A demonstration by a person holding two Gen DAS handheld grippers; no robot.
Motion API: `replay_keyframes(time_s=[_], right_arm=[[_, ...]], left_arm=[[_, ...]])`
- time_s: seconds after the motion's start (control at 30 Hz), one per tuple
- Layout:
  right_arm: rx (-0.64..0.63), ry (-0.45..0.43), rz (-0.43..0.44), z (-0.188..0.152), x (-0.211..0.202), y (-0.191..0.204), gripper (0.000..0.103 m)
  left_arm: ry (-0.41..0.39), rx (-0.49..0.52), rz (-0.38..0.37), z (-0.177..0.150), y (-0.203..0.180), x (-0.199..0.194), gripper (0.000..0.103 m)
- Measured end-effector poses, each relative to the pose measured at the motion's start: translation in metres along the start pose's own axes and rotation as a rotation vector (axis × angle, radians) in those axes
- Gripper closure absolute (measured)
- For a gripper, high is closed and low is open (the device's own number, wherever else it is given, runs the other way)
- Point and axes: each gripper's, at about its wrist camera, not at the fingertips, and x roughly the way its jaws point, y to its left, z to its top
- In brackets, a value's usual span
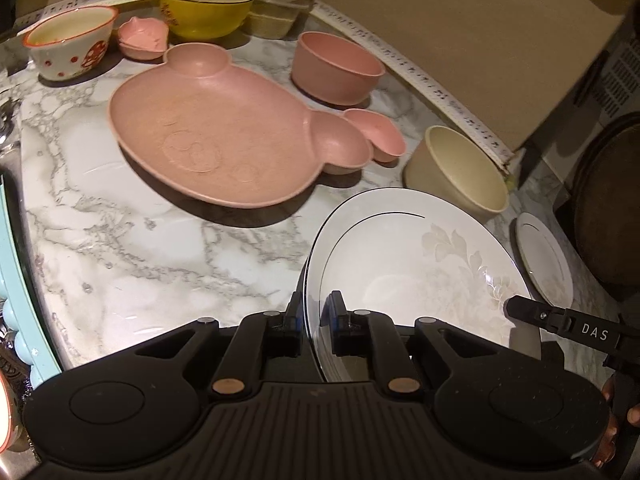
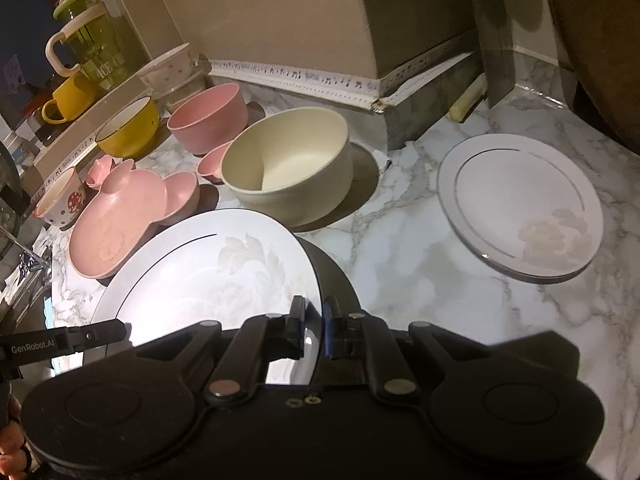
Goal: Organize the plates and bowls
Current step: 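Lift the large white plate off the counter with both tools, then carry the large white plate toward the small white plate by the cutting board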
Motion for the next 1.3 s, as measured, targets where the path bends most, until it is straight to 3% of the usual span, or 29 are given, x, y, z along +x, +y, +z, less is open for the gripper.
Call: replay_keyframes(time_s=[0.33,0.87,1.3], right_arm=[[0.086,-0.046,-0.042,-0.016,-0.043,-0.037,0.096],[0.358,-0.159,-0.265,-0.082,-0.123,-0.145,0.096],[0.492,-0.197,-0.374,-0.124,-0.148,-0.202,0.096]], left_arm=[[0.013,0.088,-0.083,-0.007,-0.047,-0.002,0.092],[0.131,0.378,-0.315,-0.035,-0.187,0.044,0.092],[0.204,0.543,-0.372,-0.065,-0.261,0.078,0.092]])
